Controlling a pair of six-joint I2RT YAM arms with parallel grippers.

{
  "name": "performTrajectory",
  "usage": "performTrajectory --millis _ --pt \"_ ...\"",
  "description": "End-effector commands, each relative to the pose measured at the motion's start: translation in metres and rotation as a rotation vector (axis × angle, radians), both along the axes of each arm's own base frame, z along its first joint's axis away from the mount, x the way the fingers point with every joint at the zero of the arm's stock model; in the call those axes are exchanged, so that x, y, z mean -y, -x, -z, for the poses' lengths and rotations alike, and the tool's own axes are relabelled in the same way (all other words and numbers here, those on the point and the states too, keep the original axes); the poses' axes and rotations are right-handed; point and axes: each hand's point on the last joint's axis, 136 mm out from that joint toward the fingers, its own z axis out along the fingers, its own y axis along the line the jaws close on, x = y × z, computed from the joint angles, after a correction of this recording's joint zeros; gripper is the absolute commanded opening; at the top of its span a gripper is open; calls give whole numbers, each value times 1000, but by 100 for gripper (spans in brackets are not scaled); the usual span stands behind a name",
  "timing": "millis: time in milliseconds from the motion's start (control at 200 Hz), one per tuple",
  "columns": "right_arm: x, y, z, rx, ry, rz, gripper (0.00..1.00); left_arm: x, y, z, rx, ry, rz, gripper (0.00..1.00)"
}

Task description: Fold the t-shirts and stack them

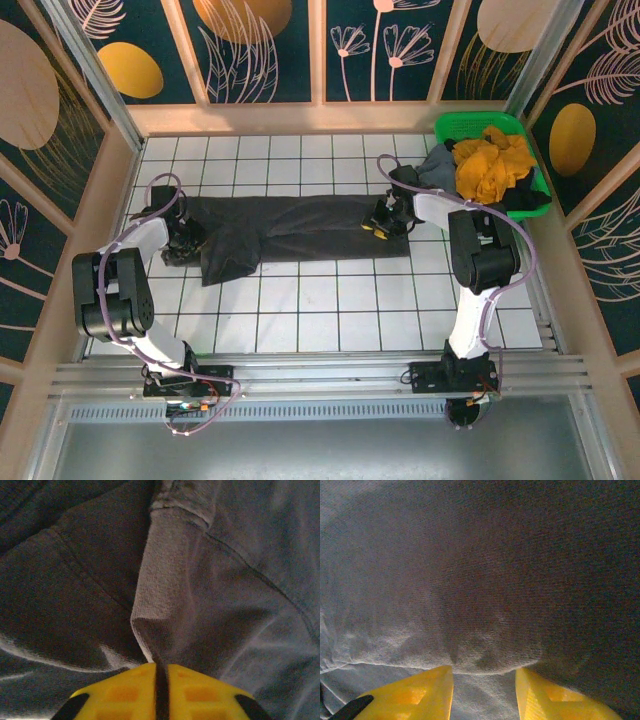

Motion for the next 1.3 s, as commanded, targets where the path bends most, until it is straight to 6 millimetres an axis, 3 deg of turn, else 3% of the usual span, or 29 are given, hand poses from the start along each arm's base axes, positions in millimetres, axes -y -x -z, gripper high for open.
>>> performTrajectory --millis 0,60,90,255,520,546,791,916,991,1041,1106,1186,1251,1296 --pt "-7 5 7 -40 1 -20 38 -5 -1 -9 11 -26 -21 0" --pt "-6 6 8 -43 5 -22 38 -9 0 -13 5 -44 -25 0" --pt "-6 6 9 -45 8 -22 38 -11 -8 -26 30 -57 -29 0" --pt "-1 8 15 -62 22 -17 38 -19 -22 -53 47 -93 -36 0" --pt "1 8 18 -70 24 -15 38 -28 -47 -72 10 -144 7 0" --pt "2 7 18 -69 23 -13 38 -30 -49 -64 -21 -152 14 0" --pt "1 10 18 -73 18 -16 38 -54 -75 -50 -52 -243 31 0" --pt "-1 12 20 -78 10 -20 38 -56 -93 -31 -36 -242 64 0" --pt "-2 12 19 -74 1 -24 38 -57 -102 -19 -36 -248 75 13" --pt "-3 11 18 -69 -6 -27 38 -62 -106 -15 -40 -269 60 15" --pt "-5 10 14 -57 -12 -33 38 -67 -110 -31 9 -294 17 21" --pt "-6 7 7 -36 -18 -40 38 -70 -107 -68 114 -328 -52 39" --pt "-8 5 2 -21 -25 -47 39 -63 -99 -89 174 -318 -70 41" --pt "-8 3 0 -16 -28 -48 39 -49 -92 -91 193 -268 -62 40"
